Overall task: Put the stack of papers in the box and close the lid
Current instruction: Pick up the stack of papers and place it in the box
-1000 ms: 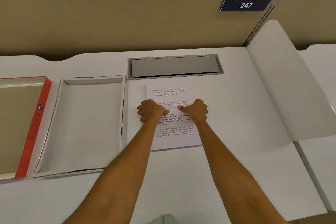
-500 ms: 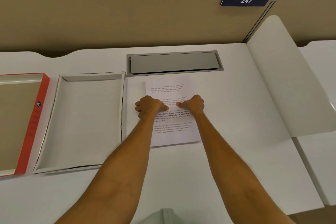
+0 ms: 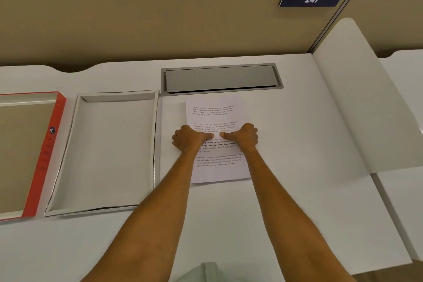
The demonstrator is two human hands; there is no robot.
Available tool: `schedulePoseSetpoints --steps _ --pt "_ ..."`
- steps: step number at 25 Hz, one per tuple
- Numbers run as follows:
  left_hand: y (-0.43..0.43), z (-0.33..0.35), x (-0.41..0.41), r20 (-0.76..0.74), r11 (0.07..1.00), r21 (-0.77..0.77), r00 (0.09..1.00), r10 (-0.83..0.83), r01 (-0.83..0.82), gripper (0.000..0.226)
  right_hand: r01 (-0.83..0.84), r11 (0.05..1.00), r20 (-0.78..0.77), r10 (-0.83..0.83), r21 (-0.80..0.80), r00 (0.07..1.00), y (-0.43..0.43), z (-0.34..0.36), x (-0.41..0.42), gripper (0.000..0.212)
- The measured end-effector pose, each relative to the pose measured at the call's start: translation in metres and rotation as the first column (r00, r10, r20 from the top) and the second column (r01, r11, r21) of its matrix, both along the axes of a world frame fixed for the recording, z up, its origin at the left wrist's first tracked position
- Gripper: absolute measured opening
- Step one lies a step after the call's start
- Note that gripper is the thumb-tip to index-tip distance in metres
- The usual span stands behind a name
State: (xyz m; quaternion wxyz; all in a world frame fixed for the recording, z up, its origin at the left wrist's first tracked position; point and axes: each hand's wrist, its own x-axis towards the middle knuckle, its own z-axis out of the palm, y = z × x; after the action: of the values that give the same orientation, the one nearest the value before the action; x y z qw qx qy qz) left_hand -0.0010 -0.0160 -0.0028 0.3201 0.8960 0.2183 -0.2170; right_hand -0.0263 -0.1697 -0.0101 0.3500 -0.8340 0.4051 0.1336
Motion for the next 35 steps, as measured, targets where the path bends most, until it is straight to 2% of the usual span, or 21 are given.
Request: schedulePoseSetpoints --steps 3,9,12,15,19,23,26,30,35 --pt "-0.006 0.001 -0.009 0.082 0.992 -0.116 0.994 0.066 -0.057 0.068 -0.036 0.999 0.053 0.037 -0.015 0.998 0.004 0.002 -0.004 0.089" --pt "-0.004 0.013 -0.011 0.134 0.98 -0.189 0.987 0.089 -0.063 0.061 -0.024 0.998 0.131 0.031 -0.058 0.991 0.008 0.016 -0.008 0.082" --pt "-0.006 0.026 -0.015 0.234 0.959 -0.263 0.958 0.168 -0.104 0.062 0.027 0.996 0.273 -0.004 -0.081 0.962 0.008 0.033 -0.009 0.078" --pt "-0.006 0.043 -0.02 0.316 0.901 -0.409 0.904 0.287 -0.143 0.059 0.102 0.995 0.503 -0.08 -0.017 0.861 0.005 0.053 -0.014 0.064" --pt "-0.005 0.056 -0.035 0.389 0.788 -0.613 0.843 0.37 -0.063 0.055 0.081 0.967 0.713 -0.235 0.243 0.661 0.003 0.066 -0.031 0.061" --pt "-0.005 0.059 -0.049 0.477 0.713 -0.7 0.763 0.436 0.031 0.051 0.042 0.916 0.749 -0.352 0.399 0.562 0.002 0.063 -0.046 0.064" --pt "-0.004 0.057 -0.056 0.495 0.67 -0.739 0.73 0.47 0.07 0.052 0.008 0.906 0.769 -0.364 0.424 0.526 0.002 0.061 -0.051 0.067" --pt "0.002 0.055 -0.056 0.517 0.655 -0.748 0.715 0.471 0.109 0.064 -0.025 0.906 0.78 -0.349 0.422 0.519 0.005 0.058 -0.053 0.073" --pt "0.006 0.046 -0.057 0.513 0.667 -0.739 0.726 0.458 0.1 0.065 -0.043 0.915 0.775 -0.313 0.4 0.55 0.007 0.048 -0.057 0.07"
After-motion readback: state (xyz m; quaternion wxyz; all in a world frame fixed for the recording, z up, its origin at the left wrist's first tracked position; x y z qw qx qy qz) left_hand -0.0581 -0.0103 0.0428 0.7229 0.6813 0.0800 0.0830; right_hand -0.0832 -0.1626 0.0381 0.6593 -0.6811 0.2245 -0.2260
